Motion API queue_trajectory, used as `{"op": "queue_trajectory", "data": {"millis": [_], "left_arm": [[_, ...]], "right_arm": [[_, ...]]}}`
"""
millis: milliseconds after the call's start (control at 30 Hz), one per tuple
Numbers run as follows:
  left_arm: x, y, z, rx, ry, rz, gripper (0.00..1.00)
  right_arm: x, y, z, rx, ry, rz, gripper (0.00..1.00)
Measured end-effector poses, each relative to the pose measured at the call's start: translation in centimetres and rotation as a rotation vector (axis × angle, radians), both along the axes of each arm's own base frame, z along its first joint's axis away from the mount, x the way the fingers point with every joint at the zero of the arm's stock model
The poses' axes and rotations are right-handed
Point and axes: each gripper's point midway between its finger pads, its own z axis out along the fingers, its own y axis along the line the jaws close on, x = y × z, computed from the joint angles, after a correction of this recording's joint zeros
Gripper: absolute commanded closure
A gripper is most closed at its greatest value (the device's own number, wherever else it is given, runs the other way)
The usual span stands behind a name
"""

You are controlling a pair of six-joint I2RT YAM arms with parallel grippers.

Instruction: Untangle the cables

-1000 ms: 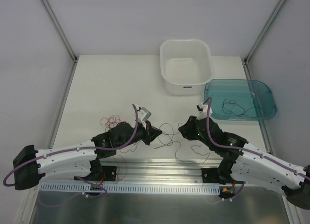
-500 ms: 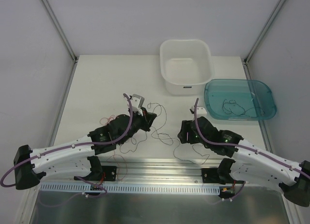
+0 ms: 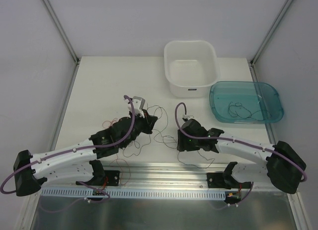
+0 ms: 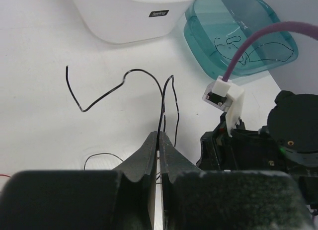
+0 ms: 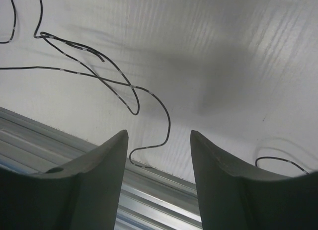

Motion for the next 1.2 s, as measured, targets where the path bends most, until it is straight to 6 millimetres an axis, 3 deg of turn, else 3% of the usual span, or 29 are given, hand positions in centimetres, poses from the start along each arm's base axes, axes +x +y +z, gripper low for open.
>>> {"op": "queue_trajectory", "data": {"millis": [100,133,233,300,367,400,433,467,567,733,867,1033,1200], "left_arm": [[0.2,0.4,0.0,-0.007,0.003,0.014,1.0],[0.3,0.5,0.0,-0.008,0.003,0.016,1.0],[0.6,1.0,-0.1,-0.013,0.006,0.034,1.0],[0.8,1.4,-0.4,-0.017,0.014,0.047,0.97],[0.9,1.8,-0.7,-0.019,0.023,0.057,0.84],[1.0,1.9,-1.0,-0.02,0.028,0.061,0.78],[1.0,2.0,-1.1,-0.024,0.035,0.061,0.61],[1.0,2.1,-1.3,-0.024,0.041,0.059,0.54],[0.9,2.4,-1.8,-0.024,0.06,0.055,0.29],[1.2,3.5,-1.9,-0.031,0.08,0.055,0.14],[0.9,3.3,-2.5,-0.027,0.099,0.002,0.1],[-0.3,1.0,-5.7,0.062,0.175,-0.148,0.09],[-1.0,-0.3,-10.6,0.184,0.293,-0.227,0.11]], "right_arm": [[-0.3,0.5,-0.9,-0.003,0.039,0.007,0.62],[-0.4,0.5,-1.2,-0.007,0.047,0.005,0.75],[-0.4,0.4,-1.2,-0.009,0.052,-0.002,0.99],[-0.3,0.3,-0.7,-0.008,0.041,-0.005,0.99],[-0.1,-0.1,0.4,-0.013,0.019,-0.01,0.99],[0.1,-0.2,1.3,-0.01,0.001,-0.009,0.99],[0.3,-0.4,2.5,-0.004,-0.024,-0.009,0.99],[0.6,-0.5,4.0,0.005,-0.051,-0.006,0.99],[1.7,-0.4,9.7,0.061,-0.161,0.003,0.99],[3.3,-1.4,21.6,0.148,-0.388,0.006,0.99],[3.6,-2.7,28.6,0.192,-0.523,0.019,0.99],[3.4,-3.4,33.0,0.212,-0.615,0.064,0.99],[3.6,-3.1,32.9,0.181,-0.624,0.108,0.99]]}}
